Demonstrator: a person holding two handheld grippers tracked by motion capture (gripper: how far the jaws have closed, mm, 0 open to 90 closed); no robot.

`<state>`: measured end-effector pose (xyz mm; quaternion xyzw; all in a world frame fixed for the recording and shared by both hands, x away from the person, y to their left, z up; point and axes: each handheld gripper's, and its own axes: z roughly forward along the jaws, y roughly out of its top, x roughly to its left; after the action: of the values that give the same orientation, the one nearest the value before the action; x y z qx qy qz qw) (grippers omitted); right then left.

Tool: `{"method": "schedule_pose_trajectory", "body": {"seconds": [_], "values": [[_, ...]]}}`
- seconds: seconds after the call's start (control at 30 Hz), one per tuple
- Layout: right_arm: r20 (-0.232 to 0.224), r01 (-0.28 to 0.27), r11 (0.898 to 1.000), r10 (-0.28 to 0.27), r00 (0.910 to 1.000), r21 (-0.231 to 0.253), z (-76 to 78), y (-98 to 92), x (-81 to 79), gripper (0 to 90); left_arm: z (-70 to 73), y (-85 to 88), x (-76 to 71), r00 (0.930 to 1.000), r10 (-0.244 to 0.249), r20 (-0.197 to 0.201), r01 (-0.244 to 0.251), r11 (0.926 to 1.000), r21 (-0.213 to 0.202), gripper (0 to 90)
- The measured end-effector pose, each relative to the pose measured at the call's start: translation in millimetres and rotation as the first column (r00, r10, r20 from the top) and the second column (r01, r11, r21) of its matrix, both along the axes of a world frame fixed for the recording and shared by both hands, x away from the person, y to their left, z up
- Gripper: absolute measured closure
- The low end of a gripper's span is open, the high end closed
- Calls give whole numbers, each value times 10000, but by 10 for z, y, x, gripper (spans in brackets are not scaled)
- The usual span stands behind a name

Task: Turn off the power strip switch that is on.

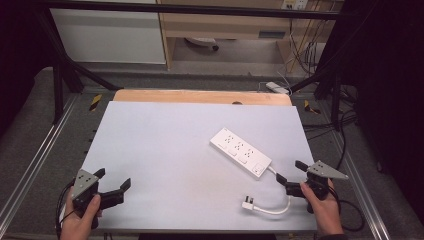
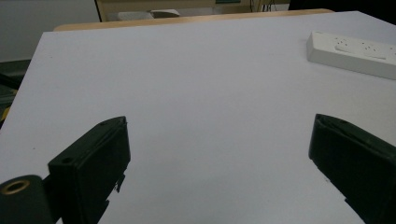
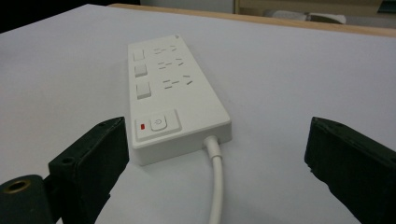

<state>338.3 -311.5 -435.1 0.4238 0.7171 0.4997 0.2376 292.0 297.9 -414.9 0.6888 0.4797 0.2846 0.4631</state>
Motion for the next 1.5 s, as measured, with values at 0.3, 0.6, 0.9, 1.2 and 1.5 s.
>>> {"method": "schedule_pose_trajectory", "body": {"seconds": [0.3,0.6,0.9,1.2,1.5], "values": [[115,86,9989,-91,9999,451,34,-31,-21,71,12,-4,-6,9997,-137,179,139,9999,-100,52],[343,303,9959,-333,9989,856,102,-96,-69,30,28,-10,-11,9990,-279,351,283,9995,-116,49],[145,617,9947,-631,9979,827,123,-72,-51,22,32,-26,-16,9980,-430,460,435,9990,-107,49],[299,525,9940,-556,9980,964,272,-3,-60,35,23,-37,-13,9984,-419,391,424,9990,-116,50],[223,505,9939,-529,9983,977,397,67,-19,25,14,-24,-6,9987,-395,332,398,9992,-70,50]]}}
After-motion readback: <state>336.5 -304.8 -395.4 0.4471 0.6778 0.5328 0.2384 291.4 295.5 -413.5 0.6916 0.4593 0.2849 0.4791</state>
